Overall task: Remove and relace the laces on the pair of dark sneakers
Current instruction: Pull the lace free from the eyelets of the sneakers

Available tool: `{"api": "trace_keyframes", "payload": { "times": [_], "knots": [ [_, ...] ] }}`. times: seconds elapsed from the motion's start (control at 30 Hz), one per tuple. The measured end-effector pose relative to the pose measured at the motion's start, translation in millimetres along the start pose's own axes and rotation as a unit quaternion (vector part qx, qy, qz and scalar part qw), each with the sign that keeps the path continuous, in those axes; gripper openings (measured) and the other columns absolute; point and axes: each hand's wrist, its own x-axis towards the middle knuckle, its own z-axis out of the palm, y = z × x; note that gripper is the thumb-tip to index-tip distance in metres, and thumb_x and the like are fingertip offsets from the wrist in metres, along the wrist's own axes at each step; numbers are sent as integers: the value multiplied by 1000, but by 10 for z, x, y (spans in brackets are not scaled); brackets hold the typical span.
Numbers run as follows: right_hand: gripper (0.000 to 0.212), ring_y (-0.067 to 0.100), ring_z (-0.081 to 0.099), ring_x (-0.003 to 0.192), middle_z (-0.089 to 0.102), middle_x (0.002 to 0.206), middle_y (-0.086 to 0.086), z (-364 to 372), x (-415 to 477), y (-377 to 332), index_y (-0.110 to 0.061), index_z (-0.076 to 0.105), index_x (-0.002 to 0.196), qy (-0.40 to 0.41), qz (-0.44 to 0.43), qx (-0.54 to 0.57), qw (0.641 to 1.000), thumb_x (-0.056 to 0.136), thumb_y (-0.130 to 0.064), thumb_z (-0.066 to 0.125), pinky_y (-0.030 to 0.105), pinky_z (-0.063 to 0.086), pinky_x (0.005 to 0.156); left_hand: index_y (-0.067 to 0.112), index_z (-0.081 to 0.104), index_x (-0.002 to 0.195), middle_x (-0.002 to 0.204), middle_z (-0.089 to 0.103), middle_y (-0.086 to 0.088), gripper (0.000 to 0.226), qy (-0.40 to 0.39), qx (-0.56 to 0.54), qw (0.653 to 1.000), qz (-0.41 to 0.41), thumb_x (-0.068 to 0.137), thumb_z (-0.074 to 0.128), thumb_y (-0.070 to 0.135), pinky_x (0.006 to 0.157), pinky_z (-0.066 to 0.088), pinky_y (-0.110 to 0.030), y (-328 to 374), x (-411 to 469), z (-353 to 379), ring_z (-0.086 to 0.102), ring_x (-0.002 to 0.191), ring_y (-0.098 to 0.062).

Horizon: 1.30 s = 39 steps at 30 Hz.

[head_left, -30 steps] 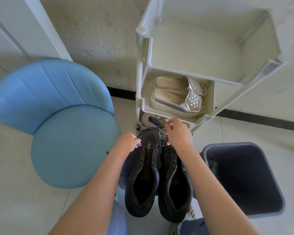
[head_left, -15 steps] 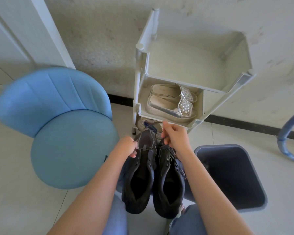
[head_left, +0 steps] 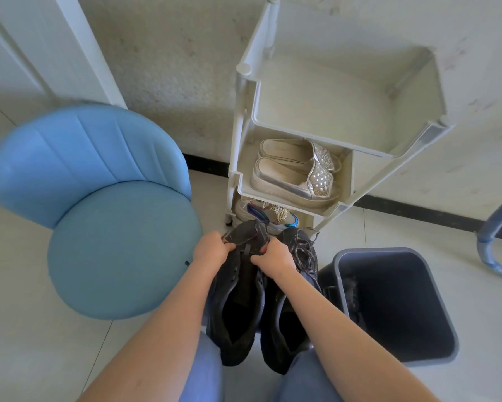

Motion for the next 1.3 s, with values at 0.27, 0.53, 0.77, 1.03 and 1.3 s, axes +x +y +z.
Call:
{"api": "trace_keyframes", "payload": {
  "times": [0.27, 0.53, 0.77, 1.03, 1.3],
  "knots": [
    [30, 28, 57, 90, 58, 104, 13, -20, -1, 29, -3, 52, 108, 3, -13, -2, 1000, 83, -12, 65, 32, 44, 70, -2, 55, 117, 118, 59, -19, 36, -4, -26, 999, -46, 95, 55, 26, 85, 43, -35, 56, -6, -3, 57, 109, -33],
    [22, 22, 52, 80, 53, 89, 7, -48, -15, 41, -8, 46, 95, -9, -6, 37, 999, 84, -12, 65, 30, 42, 66, -3, 52, 118, 120, 57, -18, 35, 40, -20, 998, -45, 97, 51, 25, 80, 38, -33, 17, -54, -78, 54, 112, -33],
    [19, 20, 51, 80, 52, 87, 5, -67, -61, 42, -7, 46, 91, -10, -12, 53, 999, 85, -11, 64, 30, 42, 68, -4, 53, 117, 121, 58, -20, 34, 60, -28, 997, -42, 98, 49, 24, 84, 40, -36, 48, -68, -102, 54, 112, -35],
    [33, 22, 51, 84, 52, 97, 8, -62, -20, 79, 0, 50, 112, -13, -5, 52, 999, 86, -15, 65, 29, 41, 67, -4, 57, 113, 114, 61, -19, 34, 77, -39, 996, -27, 97, 53, 26, 83, 41, -36, -45, -6, -178, 56, 108, -35],
    [30, 17, 58, 63, 61, 72, 6, -161, 22, 87, -8, 63, 84, 95, -55, 63, 992, 94, -35, 58, 30, 52, 62, 2, 58, 80, 72, 53, -11, 35, 243, -96, 963, 63, 100, 43, 26, 59, 30, -31, -28, 23, -239, 49, 70, -29]
  ]
}}
